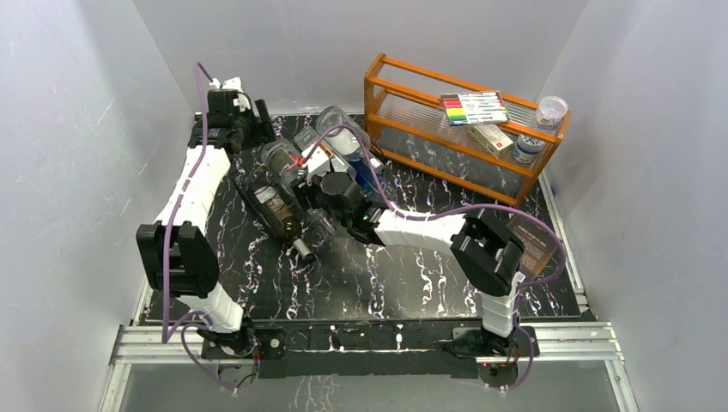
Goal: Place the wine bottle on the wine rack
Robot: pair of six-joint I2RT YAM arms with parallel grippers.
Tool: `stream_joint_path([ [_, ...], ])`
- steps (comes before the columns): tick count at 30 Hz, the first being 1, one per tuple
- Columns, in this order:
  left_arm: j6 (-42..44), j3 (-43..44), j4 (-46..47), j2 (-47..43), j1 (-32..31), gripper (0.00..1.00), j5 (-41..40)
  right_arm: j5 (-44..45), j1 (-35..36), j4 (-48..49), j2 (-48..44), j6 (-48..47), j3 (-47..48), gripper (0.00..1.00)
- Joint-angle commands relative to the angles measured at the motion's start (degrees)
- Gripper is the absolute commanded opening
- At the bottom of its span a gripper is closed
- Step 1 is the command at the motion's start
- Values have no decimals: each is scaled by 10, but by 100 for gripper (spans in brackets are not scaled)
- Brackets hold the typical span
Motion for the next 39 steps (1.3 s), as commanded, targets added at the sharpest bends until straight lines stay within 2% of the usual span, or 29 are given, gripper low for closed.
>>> stream_joint_path([
  [1,22,3,-53,-96,2,78,-2,-7,-4,78,-19,12,43,72],
  [7,11,-61,-69,-206,2,97,40,4,-4,26,-48,31,59,86],
  [11,11,-83,-90,-250,2,98,89,7,-4,7,-79,45,51,90],
  [14,10,-88,-103,-289,3,98,105,16,-4,-34,-136,64,36,91],
  [23,30,-104,-136,-464,3,98,70,124,-5,-363,-356,130,-11,93],
  [26,39,-92,-166,-496,2,98,41,183,-5,-470,-424,114,-11,98],
  [31,60,-34,-222,-514,2,98,1,306,-5,-589,-493,99,29,98],
  [36,71,51,-282,-505,2,98,-21,315,-5,-601,-549,79,59,97],
  [39,60,64,-286,-512,0,98,-35,305,-5,-609,-567,77,78,93],
])
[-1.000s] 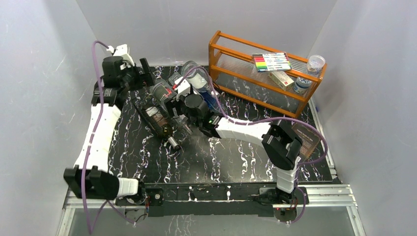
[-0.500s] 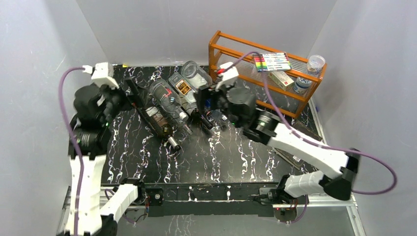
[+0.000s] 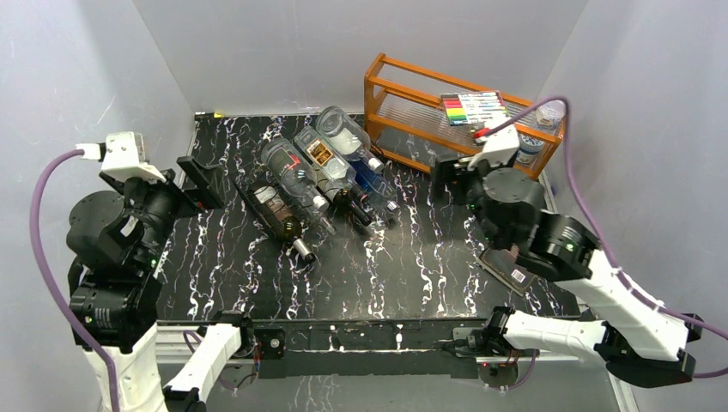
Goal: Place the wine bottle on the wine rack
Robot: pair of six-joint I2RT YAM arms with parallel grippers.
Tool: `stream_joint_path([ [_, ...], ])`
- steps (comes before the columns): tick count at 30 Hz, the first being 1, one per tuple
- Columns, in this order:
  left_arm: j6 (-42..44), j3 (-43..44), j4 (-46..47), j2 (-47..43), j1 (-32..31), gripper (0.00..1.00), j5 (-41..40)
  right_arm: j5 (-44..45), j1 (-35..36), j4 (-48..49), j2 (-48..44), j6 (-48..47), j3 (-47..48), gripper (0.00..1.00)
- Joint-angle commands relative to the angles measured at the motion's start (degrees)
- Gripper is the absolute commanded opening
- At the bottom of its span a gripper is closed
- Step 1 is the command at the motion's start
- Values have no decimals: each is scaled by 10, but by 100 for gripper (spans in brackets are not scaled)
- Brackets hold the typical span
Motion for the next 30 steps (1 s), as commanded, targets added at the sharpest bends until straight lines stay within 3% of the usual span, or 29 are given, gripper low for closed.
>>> stream_joint_path([
  [1,-3,34,-42,-5,-2,98,-30,24,-1,-22,-35,-11,56,93],
  [15,-22,42,-41,-15,-3,98,-1,-14,-1,-60,-75,13,76,97],
  [30,-4,-12,-16,-5,-3,98,44,-69,-1,-32,-92,17,34,98],
])
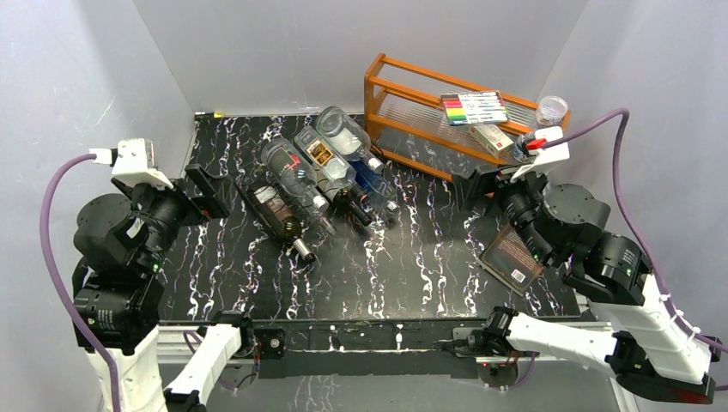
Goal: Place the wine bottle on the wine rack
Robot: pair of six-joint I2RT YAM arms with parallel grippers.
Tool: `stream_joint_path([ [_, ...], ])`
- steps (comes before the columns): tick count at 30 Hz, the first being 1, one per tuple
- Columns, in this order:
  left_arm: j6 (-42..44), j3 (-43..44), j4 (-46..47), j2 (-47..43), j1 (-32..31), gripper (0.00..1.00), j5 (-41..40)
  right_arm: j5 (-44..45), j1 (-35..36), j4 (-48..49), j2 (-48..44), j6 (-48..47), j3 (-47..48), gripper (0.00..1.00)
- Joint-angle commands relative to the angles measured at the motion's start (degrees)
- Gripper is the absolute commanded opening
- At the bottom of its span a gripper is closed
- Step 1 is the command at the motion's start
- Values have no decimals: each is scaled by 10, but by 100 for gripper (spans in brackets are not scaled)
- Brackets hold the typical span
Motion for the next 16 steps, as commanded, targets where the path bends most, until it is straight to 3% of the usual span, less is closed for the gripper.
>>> stream_joint_path([
  [1,9,-12,19,13,-3,98,27,-28,-1,38,-2,4,-9,98],
  [16,-2,15,38,-9,-2,98,33,-59,0,44,-10,1,-1,98],
])
